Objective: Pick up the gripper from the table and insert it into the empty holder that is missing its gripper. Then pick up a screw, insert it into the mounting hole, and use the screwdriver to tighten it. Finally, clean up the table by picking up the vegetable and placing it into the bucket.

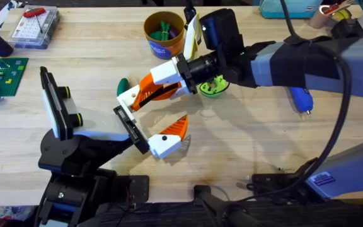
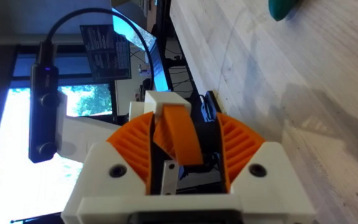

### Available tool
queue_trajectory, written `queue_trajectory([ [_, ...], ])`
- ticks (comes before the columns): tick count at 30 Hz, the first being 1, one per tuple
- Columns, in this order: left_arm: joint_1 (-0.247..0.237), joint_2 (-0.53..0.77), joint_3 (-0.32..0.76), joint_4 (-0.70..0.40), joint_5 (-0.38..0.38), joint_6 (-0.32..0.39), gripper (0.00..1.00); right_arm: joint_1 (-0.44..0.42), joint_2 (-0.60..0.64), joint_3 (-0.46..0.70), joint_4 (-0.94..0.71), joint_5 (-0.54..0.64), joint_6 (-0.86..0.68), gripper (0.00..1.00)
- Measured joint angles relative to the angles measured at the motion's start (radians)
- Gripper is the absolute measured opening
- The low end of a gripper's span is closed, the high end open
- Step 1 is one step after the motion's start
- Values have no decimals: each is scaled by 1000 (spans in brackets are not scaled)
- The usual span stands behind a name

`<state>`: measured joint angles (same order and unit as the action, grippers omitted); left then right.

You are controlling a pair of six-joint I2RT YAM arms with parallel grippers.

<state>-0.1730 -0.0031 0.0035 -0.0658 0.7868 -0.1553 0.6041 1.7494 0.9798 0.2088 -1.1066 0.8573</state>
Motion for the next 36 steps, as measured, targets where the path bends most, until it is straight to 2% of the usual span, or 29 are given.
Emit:
queue_trajectory([
  [10, 0, 3, 2, 1, 2, -6, 991, -21, 0, -1, 38, -76, 3, 497],
  [19, 0, 3, 2, 1, 11, -6, 991, -123, 0, -1, 25, -192, -24, 497],
  [24, 0, 3, 2, -1, 15, -6, 991, -211, 1, -1, -189, -248, -141, 497],
  [30, 0, 3, 2, -1, 24, -6, 991, -321, 24, -3, -473, -334, -401, 497],
  [36, 0, 3, 2, -5, 68, 1, 991, -351, 36, -3, -557, -362, -581, 497],
])
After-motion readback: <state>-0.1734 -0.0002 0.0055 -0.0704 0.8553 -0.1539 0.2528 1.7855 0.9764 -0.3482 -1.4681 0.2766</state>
